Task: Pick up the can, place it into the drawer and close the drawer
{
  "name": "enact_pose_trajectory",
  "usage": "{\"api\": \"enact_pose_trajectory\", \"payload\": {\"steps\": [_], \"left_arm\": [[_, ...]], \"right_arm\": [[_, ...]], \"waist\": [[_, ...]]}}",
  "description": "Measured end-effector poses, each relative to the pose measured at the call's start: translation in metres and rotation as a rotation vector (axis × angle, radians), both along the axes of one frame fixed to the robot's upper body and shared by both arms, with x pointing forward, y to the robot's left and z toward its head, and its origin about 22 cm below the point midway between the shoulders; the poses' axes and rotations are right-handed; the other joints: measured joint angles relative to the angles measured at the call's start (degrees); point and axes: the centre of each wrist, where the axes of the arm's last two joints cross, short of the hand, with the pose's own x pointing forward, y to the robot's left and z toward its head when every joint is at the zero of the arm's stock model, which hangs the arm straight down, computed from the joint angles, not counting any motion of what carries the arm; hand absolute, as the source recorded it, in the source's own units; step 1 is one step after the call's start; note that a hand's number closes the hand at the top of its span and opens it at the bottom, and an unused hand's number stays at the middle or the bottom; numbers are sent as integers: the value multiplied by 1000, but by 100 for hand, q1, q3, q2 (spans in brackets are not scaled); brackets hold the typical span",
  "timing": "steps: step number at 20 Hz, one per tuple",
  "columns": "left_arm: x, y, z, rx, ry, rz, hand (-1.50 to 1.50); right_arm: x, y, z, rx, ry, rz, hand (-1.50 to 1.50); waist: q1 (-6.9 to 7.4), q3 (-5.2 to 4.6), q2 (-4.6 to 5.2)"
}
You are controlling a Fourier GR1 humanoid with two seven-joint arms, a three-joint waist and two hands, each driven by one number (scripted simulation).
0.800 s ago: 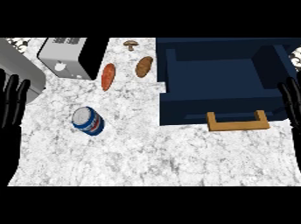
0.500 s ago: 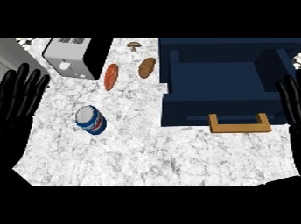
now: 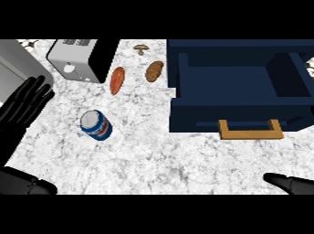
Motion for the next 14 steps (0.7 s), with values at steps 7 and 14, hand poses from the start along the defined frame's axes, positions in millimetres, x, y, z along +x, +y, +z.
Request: {"api": "enact_pose_trajectory", "payload": {"steps": [7,14], "left_arm": [[-11,20,19,3,37,-9,-150],[-27,35,29,-45,75,8,-150]], "right_arm": [[-24,-20,-11,13,14,-21,-150],[-37,-36,-16,21,21,-16,-150]], "waist": [[22,1,-7],[35,-1,-9]]}}
